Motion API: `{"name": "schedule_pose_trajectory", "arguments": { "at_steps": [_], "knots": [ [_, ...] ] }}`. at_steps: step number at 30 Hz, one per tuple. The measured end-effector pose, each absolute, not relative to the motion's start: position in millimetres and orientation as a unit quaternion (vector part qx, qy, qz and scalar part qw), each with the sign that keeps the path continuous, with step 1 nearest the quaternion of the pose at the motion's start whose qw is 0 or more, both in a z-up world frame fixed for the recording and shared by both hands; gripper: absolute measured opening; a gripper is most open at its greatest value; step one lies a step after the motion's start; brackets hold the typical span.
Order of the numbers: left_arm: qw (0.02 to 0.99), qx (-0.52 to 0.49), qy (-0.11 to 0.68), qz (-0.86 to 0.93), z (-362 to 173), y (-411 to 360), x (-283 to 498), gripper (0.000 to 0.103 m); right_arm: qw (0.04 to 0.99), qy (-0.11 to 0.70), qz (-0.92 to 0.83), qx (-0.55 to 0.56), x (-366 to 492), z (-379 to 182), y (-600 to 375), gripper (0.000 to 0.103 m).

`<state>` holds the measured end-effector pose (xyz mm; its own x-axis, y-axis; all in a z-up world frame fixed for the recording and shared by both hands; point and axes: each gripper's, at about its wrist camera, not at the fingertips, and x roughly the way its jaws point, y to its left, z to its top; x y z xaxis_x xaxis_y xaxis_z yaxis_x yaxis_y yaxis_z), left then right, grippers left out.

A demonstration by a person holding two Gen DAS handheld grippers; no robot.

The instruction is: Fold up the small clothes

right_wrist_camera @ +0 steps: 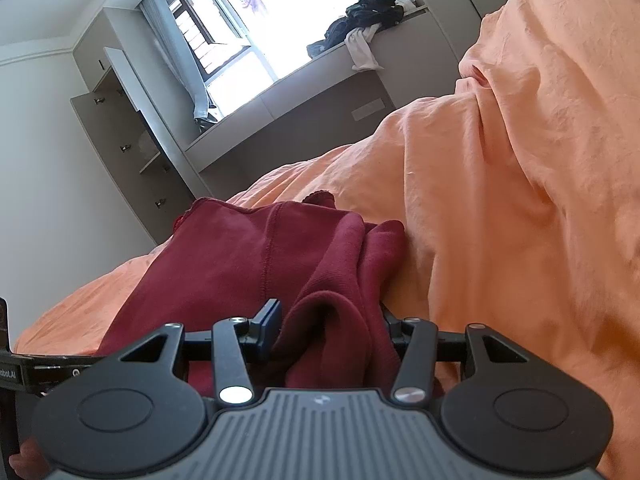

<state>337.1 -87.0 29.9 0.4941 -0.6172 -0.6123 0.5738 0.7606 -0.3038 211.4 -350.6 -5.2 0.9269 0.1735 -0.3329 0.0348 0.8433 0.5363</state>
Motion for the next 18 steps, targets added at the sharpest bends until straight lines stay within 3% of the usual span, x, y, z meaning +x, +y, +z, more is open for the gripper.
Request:
{"name": "schedule_pose_trajectory", "arguments": {
  "at_steps": [4,6,10,12,18],
  "knots": [
    [0.861,-0.040,0.368,-0.349,30,-86,337,0.089,0.942,0.187,0.035,0.276,211,-5,-350,0.053],
    [0.854,-0.050,0.372,-0.361,31,-85,337,0.078,0.944,0.187,0.032,0.271,211,-4,-348,0.053],
    [0.851,-0.064,0.371,-0.365,31,-85,337,0.065,0.958,0.179,0.027,0.223,210,2,-337,0.041],
    [0.859,-0.070,0.363,-0.354,32,-86,334,0.050,0.966,0.175,0.022,0.191,209,6,-329,0.037],
    [0.903,0.011,0.294,-0.314,48,-109,306,0.027,0.975,0.157,0.004,0.155,206,12,-322,0.026]
  ]
}}
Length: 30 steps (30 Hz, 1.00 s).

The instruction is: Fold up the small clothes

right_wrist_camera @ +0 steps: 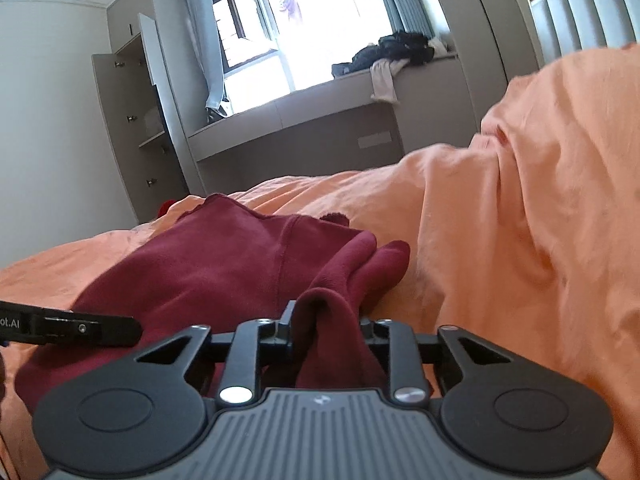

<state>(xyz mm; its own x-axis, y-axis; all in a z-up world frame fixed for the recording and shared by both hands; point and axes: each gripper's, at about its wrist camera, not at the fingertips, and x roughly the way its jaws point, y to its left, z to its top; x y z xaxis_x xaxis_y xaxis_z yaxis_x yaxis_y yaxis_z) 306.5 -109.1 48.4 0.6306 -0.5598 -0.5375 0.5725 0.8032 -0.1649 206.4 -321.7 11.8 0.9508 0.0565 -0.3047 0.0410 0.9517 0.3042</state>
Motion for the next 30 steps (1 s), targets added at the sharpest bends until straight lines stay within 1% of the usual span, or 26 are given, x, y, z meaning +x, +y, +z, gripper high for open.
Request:
{"name": "schedule_pose_trajectory", "arguments": {
  "at_steps": [3,7,13,15,18,22,26,30],
  "knots": [
    [0.913,0.050,0.263,-0.309,58,-117,298,0.025,0.982,0.143,-0.006,0.126,203,18,-312,0.024],
    [0.916,0.062,0.245,-0.311,67,-116,297,0.024,0.992,0.107,-0.014,0.070,198,28,-296,0.023],
    [0.931,0.068,0.210,-0.291,76,-98,297,0.024,0.999,0.040,-0.004,-0.013,203,39,-253,0.022],
    [0.939,0.078,0.193,-0.275,81,-88,297,0.023,0.999,0.027,0.006,-0.040,211,40,-238,0.022],
    [0.949,0.091,0.173,-0.249,87,-74,299,0.023,0.998,0.018,0.021,-0.048,224,44,-220,0.022],
    [0.948,0.074,0.199,-0.237,85,-52,317,0.024,0.996,0.022,0.039,-0.073,241,45,-200,0.022],
    [0.938,0.032,0.248,-0.241,63,-31,337,0.026,0.995,0.053,0.033,-0.080,256,29,-196,0.022],
    [0.937,0.014,0.248,-0.245,57,-22,337,0.030,0.995,0.071,0.029,-0.069,259,24,-200,0.024]
  ]
}}
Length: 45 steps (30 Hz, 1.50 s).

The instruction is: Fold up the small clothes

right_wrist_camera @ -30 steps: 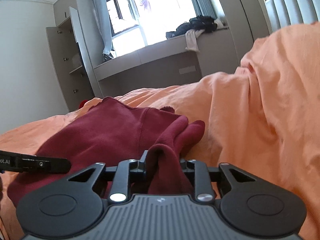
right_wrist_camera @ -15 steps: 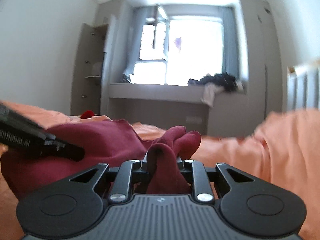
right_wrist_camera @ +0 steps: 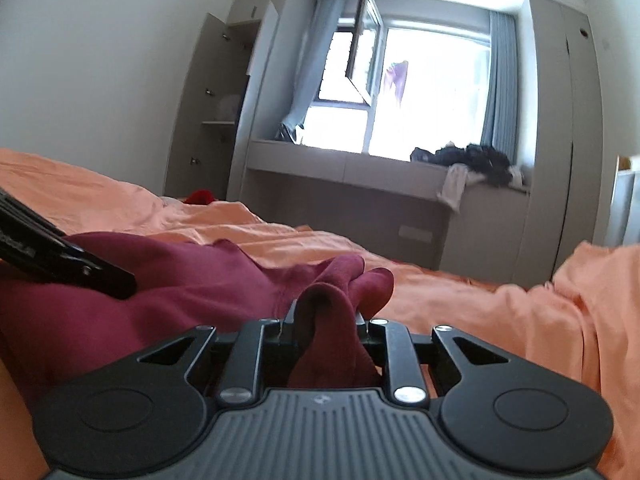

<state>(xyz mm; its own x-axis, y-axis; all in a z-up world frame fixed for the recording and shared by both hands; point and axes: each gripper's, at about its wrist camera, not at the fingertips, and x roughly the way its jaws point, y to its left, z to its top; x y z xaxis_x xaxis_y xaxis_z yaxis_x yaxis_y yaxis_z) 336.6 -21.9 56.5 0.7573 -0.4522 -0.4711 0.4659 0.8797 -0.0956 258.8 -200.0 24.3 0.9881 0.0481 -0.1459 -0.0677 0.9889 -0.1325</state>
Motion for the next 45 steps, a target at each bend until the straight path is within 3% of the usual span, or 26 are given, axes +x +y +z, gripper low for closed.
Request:
{"name": "schedule_pose_trajectory", "arguments": {
  "at_steps": [7,15,19,24,29,37,45],
  "knots": [
    [0.943,0.026,0.243,-0.228,54,-27,333,0.035,0.994,0.080,0.021,-0.073,263,22,-206,0.031],
    [0.946,0.020,0.247,-0.209,54,-23,333,0.054,0.994,0.084,0.010,-0.063,261,21,-209,0.043],
    [0.947,0.018,0.248,-0.204,54,-21,333,0.062,0.995,0.087,-0.003,-0.057,257,22,-212,0.057],
    [0.948,-0.010,0.260,-0.184,52,-11,332,0.085,0.995,0.089,-0.014,-0.052,249,22,-217,0.070],
    [0.947,-0.052,0.269,-0.170,47,0,328,0.099,0.994,0.089,-0.029,-0.051,243,20,-222,0.087],
    [0.961,-0.070,0.239,-0.124,35,-3,308,0.102,0.995,0.078,-0.045,-0.033,236,12,-229,0.101],
    [0.970,-0.048,0.217,-0.102,44,-8,296,0.102,0.996,0.067,-0.042,-0.036,220,24,-226,0.103]
  ]
}}
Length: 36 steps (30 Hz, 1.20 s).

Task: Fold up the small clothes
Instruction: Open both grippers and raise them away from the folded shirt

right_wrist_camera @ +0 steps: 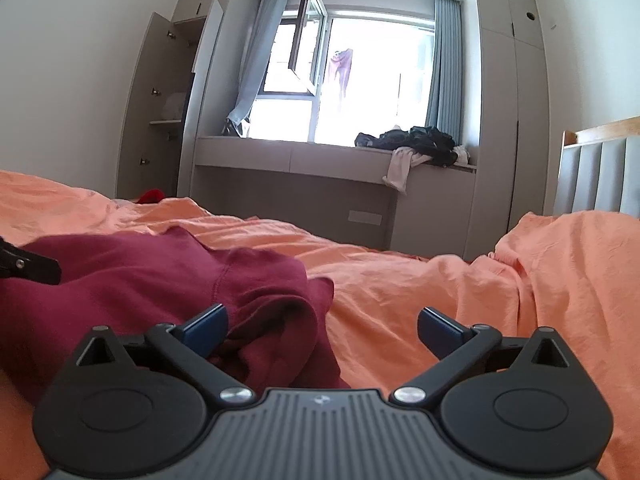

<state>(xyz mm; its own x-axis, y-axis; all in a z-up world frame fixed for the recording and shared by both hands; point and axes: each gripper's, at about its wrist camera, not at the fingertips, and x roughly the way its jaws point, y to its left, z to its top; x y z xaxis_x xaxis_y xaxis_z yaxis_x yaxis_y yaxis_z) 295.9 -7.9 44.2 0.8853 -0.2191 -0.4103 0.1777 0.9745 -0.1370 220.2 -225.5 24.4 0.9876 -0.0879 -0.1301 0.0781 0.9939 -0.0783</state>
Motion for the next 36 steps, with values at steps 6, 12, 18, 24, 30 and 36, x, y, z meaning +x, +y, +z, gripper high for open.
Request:
{"name": "schedule_pose_trajectory", "arguments": {
  "at_steps": [6,12,18,24,30,36],
  "knots": [
    [0.982,-0.010,0.171,-0.082,60,-10,265,0.102,0.999,0.010,0.014,-0.029,187,41,-222,0.103],
    [0.987,-0.022,0.141,-0.078,70,1,235,0.103,1.000,-0.015,0.003,0.000,153,51,-222,0.103],
    [0.989,-0.037,0.115,-0.083,85,11,208,0.103,0.999,-0.040,-0.012,0.029,121,57,-226,0.103],
    [0.992,-0.040,0.092,-0.079,94,15,177,0.103,0.997,-0.051,-0.029,0.056,93,54,-226,0.103],
    [0.994,-0.025,0.079,-0.073,92,15,141,0.103,0.995,-0.066,-0.033,0.064,63,53,-222,0.103],
    [0.995,-0.018,0.077,-0.068,82,19,113,0.103,0.994,-0.082,-0.032,0.064,35,52,-220,0.103]
  ]
}}
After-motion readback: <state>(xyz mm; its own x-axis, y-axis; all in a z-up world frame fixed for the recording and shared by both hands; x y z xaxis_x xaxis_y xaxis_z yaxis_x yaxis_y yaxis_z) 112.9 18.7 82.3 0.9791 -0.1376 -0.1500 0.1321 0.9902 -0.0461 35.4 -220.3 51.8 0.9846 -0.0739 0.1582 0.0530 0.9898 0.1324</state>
